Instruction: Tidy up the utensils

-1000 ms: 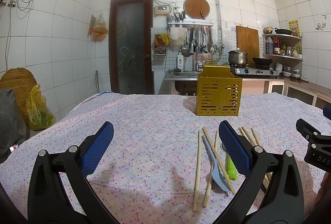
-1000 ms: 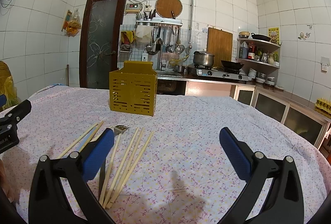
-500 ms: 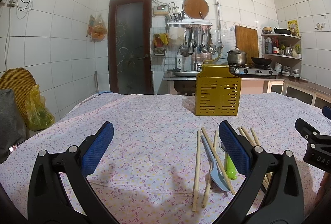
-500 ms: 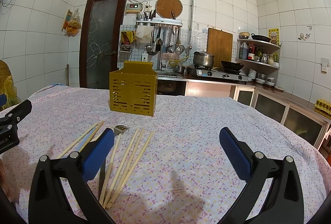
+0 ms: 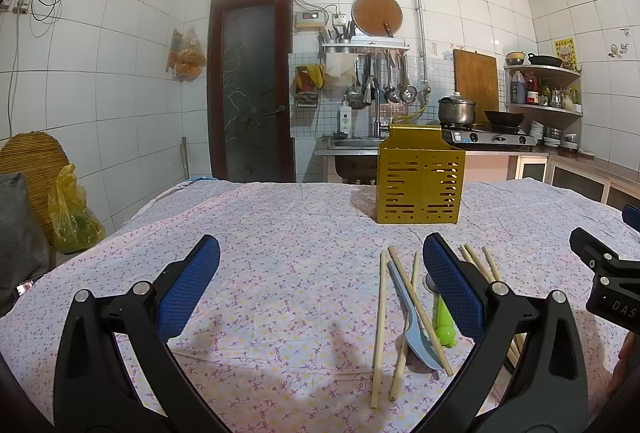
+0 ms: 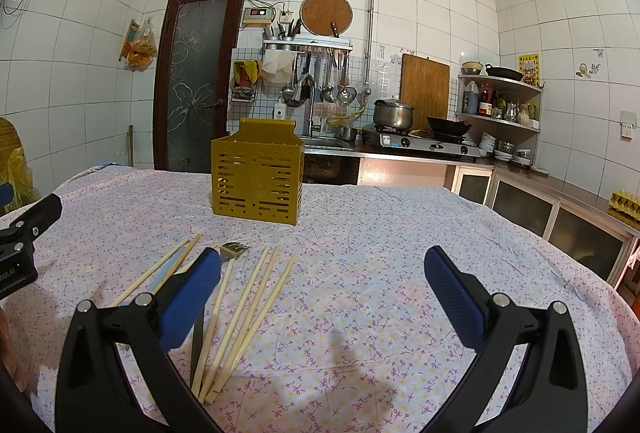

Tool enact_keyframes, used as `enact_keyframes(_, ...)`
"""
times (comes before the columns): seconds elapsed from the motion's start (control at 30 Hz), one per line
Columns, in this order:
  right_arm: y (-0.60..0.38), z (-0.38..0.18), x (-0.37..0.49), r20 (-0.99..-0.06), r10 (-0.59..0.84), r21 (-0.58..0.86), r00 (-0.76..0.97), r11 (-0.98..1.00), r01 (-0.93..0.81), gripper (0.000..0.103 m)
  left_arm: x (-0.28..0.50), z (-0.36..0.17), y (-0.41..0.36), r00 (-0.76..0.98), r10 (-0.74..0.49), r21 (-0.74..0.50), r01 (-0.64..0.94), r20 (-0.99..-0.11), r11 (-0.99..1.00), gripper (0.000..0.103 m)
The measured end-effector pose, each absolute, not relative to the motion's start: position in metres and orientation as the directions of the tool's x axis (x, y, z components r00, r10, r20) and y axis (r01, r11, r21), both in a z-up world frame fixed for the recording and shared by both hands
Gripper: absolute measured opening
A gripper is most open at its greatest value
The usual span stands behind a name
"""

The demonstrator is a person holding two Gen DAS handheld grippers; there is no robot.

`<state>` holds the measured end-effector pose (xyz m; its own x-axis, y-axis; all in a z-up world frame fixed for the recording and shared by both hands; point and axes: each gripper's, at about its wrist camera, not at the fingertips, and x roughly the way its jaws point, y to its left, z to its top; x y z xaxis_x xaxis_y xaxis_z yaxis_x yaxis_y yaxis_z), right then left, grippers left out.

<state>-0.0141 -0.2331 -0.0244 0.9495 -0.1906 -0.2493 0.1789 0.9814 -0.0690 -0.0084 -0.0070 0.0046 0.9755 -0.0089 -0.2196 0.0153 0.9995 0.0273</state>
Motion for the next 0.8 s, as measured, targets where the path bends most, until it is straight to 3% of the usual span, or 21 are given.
enact_keyframes(0.8,-0.2328,-0.0247,-0.0146,-0.247,-0.191,-0.069,0.950,0.981,0.179,0.099,-0.0087,0.0043,-0.0078,0.975,-0.008,0.028,0.015,-0.222,1.000,0.098)
